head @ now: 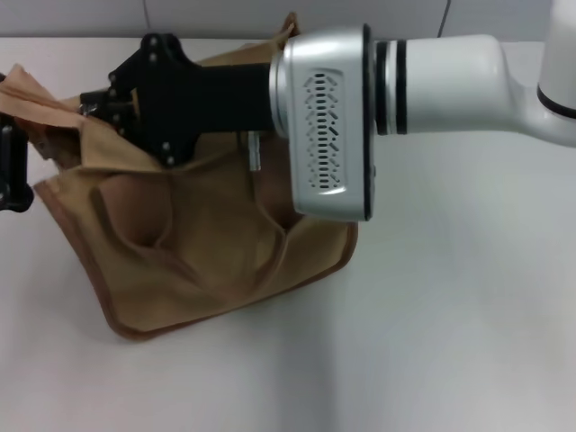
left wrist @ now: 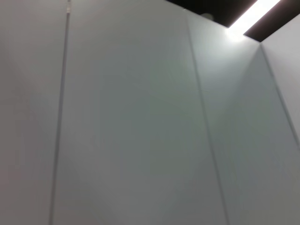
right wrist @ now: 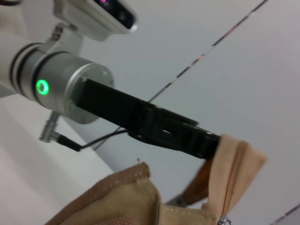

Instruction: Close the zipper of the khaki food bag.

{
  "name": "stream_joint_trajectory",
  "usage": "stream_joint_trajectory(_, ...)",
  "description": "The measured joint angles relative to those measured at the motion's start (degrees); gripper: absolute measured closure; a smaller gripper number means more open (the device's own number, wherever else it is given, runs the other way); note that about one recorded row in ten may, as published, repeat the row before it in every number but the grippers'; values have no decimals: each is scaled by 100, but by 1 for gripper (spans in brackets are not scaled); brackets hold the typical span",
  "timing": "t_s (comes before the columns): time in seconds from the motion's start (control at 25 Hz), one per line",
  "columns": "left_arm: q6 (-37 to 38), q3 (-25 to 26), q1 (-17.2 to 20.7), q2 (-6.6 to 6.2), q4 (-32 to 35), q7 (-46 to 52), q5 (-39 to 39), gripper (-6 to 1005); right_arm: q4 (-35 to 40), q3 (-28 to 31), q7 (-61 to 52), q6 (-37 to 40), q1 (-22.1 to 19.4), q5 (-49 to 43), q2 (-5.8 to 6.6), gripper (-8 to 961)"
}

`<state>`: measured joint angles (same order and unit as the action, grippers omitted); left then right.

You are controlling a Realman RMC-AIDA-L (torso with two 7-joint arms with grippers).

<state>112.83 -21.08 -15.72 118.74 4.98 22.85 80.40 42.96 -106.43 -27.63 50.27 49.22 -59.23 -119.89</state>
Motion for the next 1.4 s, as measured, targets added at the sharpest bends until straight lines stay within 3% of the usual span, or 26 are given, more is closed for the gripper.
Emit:
stream_joint_trajectory(0.24, -46, 240, 200, 0, -51, -5, -4, 979, 139, 7, 727, -4, -445, 723, 0, 950)
stream_joint_trajectory(0.6, -480, 380, 336, -8, -58, 38, -6, 979, 479, 388, 909, 34, -1263, 834, 1, 949)
stream_joint_trajectory(1.04, -1114, 600, 84, -27, -22, 96, -8, 979, 466, 1297, 1015, 529, -2106, 926, 1, 949)
stream_joint_trajectory(1.4, -1231, 581, -143, -22, -20, 141, 11, 979, 436, 1567, 1015, 735, -2408, 931, 0, 951)
